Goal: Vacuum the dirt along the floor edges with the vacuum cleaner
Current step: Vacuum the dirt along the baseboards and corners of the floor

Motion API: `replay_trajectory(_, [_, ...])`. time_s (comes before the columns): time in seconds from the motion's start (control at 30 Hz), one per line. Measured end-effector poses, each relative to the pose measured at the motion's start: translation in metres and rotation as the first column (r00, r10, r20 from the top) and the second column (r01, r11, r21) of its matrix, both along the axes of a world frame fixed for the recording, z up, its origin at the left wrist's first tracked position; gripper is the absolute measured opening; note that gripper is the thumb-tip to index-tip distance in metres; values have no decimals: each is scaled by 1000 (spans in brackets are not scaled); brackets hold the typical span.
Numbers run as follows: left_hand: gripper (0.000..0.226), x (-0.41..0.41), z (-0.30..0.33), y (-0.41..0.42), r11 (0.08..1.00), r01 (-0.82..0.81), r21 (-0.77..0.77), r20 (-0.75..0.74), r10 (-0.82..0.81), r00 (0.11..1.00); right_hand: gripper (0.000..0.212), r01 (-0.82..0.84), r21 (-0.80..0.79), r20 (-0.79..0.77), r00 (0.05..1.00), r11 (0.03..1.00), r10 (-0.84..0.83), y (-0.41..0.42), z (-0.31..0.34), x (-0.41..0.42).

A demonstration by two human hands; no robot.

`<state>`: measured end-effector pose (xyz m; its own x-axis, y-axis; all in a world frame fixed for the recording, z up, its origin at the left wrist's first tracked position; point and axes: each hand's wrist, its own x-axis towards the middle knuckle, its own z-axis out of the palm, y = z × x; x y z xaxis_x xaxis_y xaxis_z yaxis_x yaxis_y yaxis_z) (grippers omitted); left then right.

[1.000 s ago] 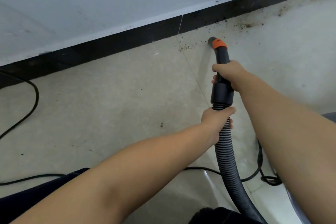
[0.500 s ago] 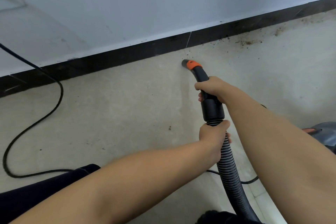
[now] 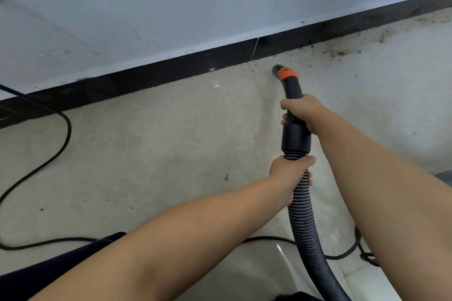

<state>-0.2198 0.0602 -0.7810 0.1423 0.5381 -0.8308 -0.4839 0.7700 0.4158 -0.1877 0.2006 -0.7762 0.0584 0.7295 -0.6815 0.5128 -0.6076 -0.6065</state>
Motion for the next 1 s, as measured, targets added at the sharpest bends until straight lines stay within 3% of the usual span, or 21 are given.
replay_trajectory(0.27, [13,0,-7,1,999,-36,-19,-36,35,999,31,-14,18,-11,1000,1000,14,-1,-8,-8])
replay_trajectory(0.6, [20,-4,0,-27,983,-182,-41,-50,179,983,20,-183,-36,-88,980,982,179,-29,5,-40])
replay_trajectory(1.0, [15,-27,-10,25,1000,-3,-3,-36,3,999,23,59,30,-68,996,998,-57,21,-7,-26])
